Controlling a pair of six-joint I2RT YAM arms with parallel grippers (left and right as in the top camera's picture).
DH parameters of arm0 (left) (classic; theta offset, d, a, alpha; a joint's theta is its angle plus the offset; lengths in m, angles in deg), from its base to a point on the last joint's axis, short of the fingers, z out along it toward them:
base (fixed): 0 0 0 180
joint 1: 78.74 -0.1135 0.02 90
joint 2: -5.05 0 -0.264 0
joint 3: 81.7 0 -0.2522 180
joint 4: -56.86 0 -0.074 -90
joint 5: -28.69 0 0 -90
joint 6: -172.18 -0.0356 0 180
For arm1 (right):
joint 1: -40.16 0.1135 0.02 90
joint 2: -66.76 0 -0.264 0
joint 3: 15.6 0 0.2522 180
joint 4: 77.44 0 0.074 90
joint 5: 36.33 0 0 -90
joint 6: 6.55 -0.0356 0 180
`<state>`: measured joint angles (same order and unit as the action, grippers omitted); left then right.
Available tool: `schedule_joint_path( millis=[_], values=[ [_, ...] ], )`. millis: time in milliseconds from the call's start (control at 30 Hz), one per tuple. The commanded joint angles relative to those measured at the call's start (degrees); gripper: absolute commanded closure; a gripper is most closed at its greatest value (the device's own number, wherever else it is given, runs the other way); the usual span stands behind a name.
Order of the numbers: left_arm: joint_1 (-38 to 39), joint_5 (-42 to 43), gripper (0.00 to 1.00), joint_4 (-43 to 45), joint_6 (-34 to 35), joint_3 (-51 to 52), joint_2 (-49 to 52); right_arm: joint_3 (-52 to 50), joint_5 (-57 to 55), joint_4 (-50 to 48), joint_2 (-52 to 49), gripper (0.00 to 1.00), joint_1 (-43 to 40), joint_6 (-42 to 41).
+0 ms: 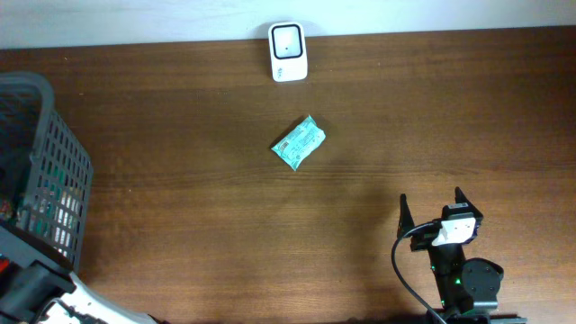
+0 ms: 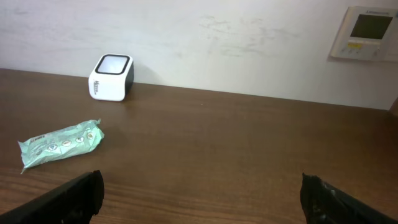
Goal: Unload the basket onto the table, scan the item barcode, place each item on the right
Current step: 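Reach the left gripper into the basket and grasp the green-lidded jar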
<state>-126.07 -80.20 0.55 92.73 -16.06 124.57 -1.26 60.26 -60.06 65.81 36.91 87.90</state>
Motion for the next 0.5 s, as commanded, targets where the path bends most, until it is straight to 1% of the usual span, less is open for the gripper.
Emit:
schedule_joint_path(
  millis=[0, 33, 100, 233, 267, 300, 367, 400, 433, 467],
  values=[
    [-0.11, 1.40, 0.00, 0.57, -1.70, 0.33, 2.97, -0.26, 0.72, 0.26, 0.26, 0.02, -0.15, -0.68],
    [-0.11, 1.55, 0.00, 0.55, -1.70, 0.33, 3.32, -0.26, 0.72, 0.26, 0.26, 0.02, -0.15, -0.68],
    [-0.09, 1.55, 0.03, 0.50, -1.70, 0.35, 4.26, -0.26, 0.72, 0.26, 0.26, 0.02, -0.15, -0.68],
    [-0.09, 1.60, 0.12, 0.31, -1.68, 0.33, 4.55, -0.26, 0.72, 0.26, 0.26, 0.02, -0.15, -0.68],
    [-0.09, 1.86, 0.16, 0.31, -1.66, 0.33, 4.55, -0.26, 0.72, 0.26, 0.26, 0.02, -0.15, -0.68],
    [-0.09, 2.71, 0.26, 0.15, -1.68, 0.33, 4.55, -0.26, 0.72, 0.26, 0.26, 0.02, -0.15, -0.68],
    [-0.09, 3.74, 0.39, -0.20, -1.66, 0.33, 4.55, -0.26, 0.72, 0.26, 0.26, 0.02, -0.15, -0.68],
    [-0.09, 3.98, 0.44, -0.20, -1.66, 0.33, 4.55, -0.26, 0.72, 0.26, 0.26, 0.02, -0.15, -0.68],
    [-0.09, 4.15, 0.46, -0.17, -1.66, 0.31, 4.55, -0.26, 0.72, 0.26, 0.26, 0.02, -0.15, -0.68],
    [-0.09, 4.15, 0.50, -0.22, -1.66, 0.24, 4.52, -0.26, 0.72, 0.26, 0.26, 0.02, -0.15, -0.68]
  ],
)
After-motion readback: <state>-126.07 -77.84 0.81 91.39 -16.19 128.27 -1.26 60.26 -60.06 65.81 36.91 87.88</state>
